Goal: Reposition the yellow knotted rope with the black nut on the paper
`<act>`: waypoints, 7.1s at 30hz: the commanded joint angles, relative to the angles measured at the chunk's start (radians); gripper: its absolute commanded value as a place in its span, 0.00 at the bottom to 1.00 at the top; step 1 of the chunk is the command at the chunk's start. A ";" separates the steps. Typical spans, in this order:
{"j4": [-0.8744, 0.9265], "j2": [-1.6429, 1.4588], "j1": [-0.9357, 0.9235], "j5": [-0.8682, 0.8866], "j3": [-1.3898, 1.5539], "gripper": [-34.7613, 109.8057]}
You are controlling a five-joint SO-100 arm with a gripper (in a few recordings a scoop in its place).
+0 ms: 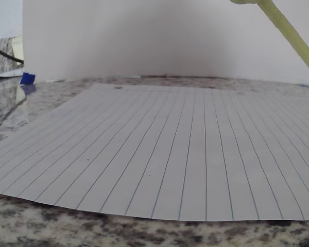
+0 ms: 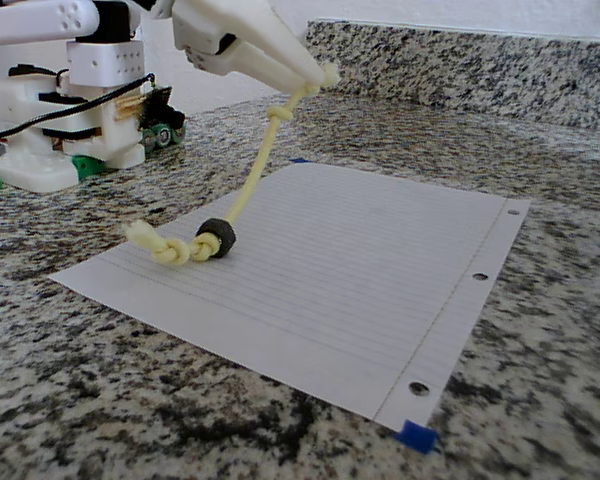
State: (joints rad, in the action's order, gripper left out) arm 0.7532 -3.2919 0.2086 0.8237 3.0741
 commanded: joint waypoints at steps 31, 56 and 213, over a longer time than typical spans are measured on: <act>-0.011 0.003 0.138 -0.067 0.008 0.70; 0.179 0.623 -0.302 -1.198 -0.371 0.24; 0.462 -0.118 -0.344 -2.329 0.077 0.24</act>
State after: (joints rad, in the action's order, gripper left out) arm 1.2134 -3.4024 -0.1304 -1.5140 3.1508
